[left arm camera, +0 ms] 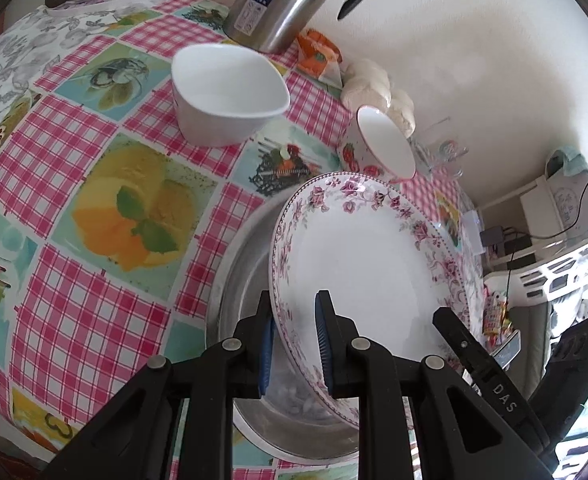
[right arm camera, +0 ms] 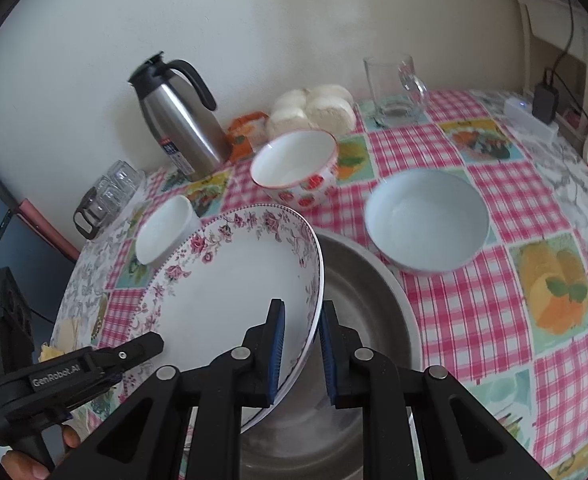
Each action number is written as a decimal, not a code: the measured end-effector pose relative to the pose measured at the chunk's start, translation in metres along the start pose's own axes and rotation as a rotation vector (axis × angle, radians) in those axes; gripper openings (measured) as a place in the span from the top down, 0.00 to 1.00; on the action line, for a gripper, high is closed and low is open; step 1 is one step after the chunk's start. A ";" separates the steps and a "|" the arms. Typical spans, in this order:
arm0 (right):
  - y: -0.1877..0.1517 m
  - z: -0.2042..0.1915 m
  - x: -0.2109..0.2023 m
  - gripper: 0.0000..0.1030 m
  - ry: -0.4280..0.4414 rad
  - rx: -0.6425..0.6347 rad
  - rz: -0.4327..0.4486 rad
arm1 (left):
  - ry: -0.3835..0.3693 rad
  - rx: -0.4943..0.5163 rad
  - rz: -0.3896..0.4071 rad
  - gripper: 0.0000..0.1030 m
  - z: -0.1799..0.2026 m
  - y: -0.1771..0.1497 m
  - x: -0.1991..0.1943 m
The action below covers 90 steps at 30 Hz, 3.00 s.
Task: Organize plates and bowls
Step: 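Lower the rose-rimmed plate into the steel basin with both grippers, then open both grippers and release the plate rim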
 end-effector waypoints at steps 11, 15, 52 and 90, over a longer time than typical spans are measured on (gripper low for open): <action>-0.020 0.016 0.016 0.82 -0.069 -0.016 -0.064 | 0.059 0.025 -0.056 0.80 0.000 -0.010 0.018; -0.023 0.016 0.018 0.82 -0.079 -0.026 -0.068 | 0.074 0.022 -0.068 0.80 -0.001 -0.010 0.022; -0.031 0.008 0.025 0.79 -0.171 -0.142 -0.087 | 0.119 -0.012 -0.098 0.79 -0.008 -0.015 0.027; -0.020 0.004 0.004 0.41 -0.210 -0.175 0.049 | 0.304 0.097 0.079 0.41 -0.001 0.001 -0.003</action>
Point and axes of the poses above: each gripper's, at about its wrist camera, not at the fingertips, and x roughly the way its jaws point, z to its right, y to its top, the point moved 6 cm from there along x, roughly the way its jaws point, and after that the axes turned 7 degrees about y, right-handed, at the moved point
